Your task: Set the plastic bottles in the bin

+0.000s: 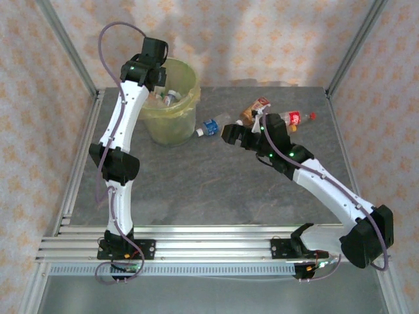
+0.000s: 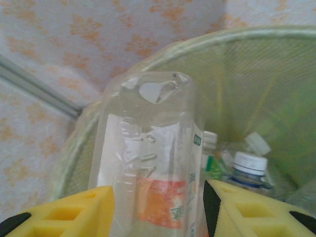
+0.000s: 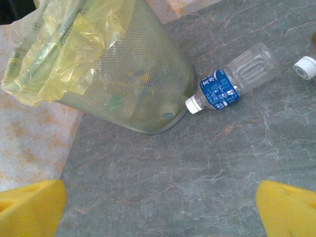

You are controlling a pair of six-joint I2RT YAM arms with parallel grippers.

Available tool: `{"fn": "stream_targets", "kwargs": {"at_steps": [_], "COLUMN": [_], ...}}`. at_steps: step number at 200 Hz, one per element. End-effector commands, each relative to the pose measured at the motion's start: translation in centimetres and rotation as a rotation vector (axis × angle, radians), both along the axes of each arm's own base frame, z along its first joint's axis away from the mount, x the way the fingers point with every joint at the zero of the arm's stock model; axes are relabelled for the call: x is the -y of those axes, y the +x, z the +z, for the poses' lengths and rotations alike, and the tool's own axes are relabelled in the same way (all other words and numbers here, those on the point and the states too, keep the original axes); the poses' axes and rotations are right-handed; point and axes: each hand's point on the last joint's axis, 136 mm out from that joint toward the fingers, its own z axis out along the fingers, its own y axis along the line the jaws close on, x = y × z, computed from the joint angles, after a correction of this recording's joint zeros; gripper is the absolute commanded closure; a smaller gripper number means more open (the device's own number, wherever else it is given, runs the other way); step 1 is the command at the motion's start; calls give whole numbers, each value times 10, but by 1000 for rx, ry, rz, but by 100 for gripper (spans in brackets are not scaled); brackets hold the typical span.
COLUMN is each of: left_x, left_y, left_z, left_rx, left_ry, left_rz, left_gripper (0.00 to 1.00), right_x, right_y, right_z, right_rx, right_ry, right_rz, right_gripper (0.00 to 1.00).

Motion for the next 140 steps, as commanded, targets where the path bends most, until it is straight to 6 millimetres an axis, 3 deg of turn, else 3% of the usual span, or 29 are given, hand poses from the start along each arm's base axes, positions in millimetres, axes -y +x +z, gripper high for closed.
{"fn": "stream_targets", "kwargs": {"at_steps": [1,36,71,90,140], "left_x": [21,48,57,56,29], "left_y": [-11,-16,-18,-22,-40], "left_z": [-31,-33,-12,7,59], "left_rx": [-120,-144,-92,-50,86], "left_ry": [-123,-244,-301,-312,-273], "left_rz": [-82,-193,-223,-218,-111], "left_gripper": [49,42,39,37,35], "right_x": [2,3,3,5,14], "right_y": [4,7,8,8,13], "right_z": [15,14,13,13,11], "right_rx": [36,32,24,25,11], "right_ry": [-3,-10,-25,-35,-78], "right_rz": [-16,-28,-31,-37,-86], "right_gripper": [1,1,1,1,1]}}
